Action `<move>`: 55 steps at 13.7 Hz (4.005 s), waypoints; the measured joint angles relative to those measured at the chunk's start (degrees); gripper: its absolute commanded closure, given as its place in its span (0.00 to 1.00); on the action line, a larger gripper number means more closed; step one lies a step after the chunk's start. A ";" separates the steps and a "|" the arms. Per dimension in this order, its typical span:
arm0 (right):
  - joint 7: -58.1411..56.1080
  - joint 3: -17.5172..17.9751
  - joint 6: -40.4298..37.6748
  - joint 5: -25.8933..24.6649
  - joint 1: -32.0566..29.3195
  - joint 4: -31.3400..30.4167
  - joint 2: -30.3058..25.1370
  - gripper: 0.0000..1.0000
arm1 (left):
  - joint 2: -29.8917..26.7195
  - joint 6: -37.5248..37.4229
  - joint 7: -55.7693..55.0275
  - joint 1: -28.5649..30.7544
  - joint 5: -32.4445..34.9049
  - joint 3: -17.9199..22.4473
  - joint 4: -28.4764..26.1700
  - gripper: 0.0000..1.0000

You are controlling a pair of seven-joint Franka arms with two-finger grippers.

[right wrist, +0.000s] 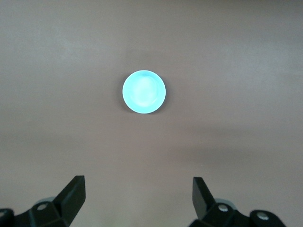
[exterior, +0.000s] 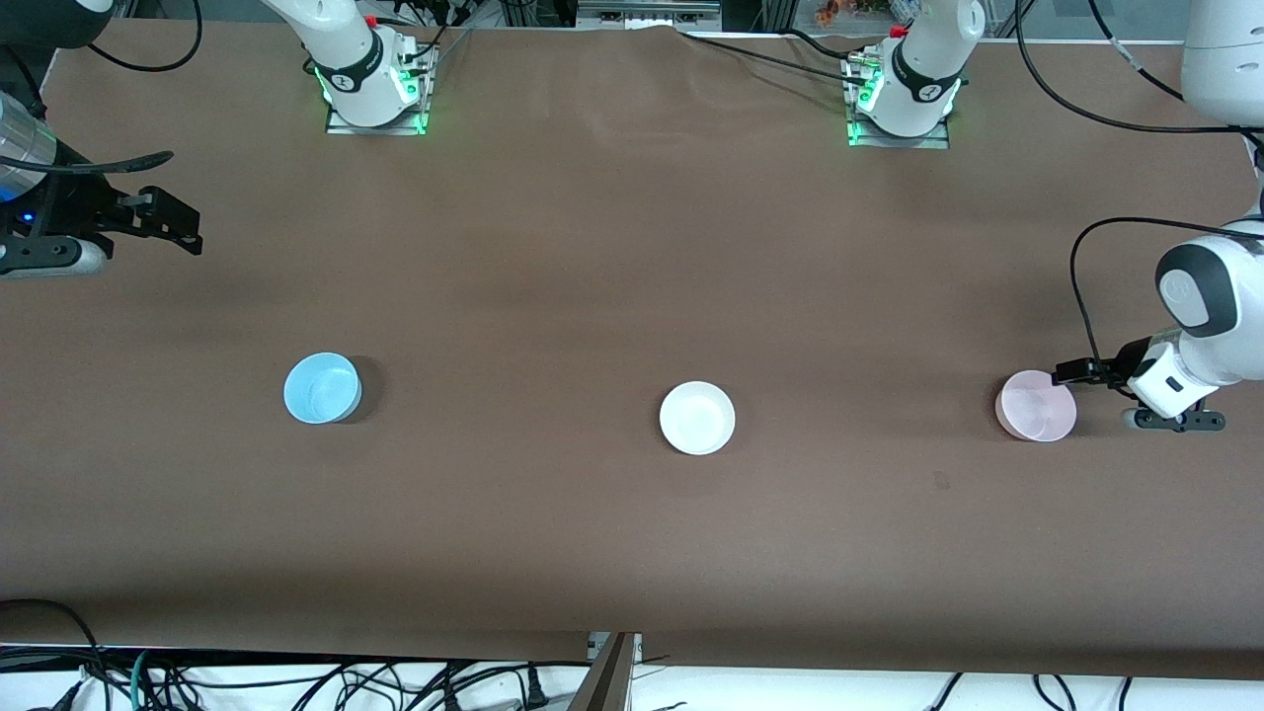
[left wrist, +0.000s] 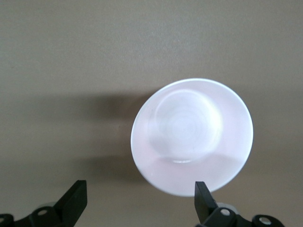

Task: Stack pink and blue bowls on white bowl
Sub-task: 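Lower the left gripper and grasp the pink bowl's rim, then carry the pink bowl onto the white bowl while the right gripper reaches blue, then open the left gripper on the stack while the right gripper grasps blue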

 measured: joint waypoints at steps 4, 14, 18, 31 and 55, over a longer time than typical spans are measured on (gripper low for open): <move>0.00 0.04 0.61 0.00 0.32 -0.10 0.68 0.00 | 0.87 1.49 0.00 -0.01 -4.95 -0.01 0.01 0.00; 0.00 0.01 1.11 0.00 0.44 -0.24 1.15 0.00 | 3.83 5.57 3.40 0.02 -8.17 0.41 0.10 1.00; 0.00 0.01 1.11 0.00 0.44 -0.29 1.15 0.00 | 3.80 4.45 3.39 0.02 -8.45 0.43 0.85 1.00; -1.92 -3.59 34.78 0.00 -0.20 -19.58 8.40 0.04 | 1.84 -11.05 -21.09 -9.95 -9.79 -16.51 11.96 1.00; -2.92 -4.13 52.13 5.48 -1.93 -21.15 27.73 0.48 | 8.91 9.22 -32.97 -23.43 -9.41 -23.05 11.53 1.00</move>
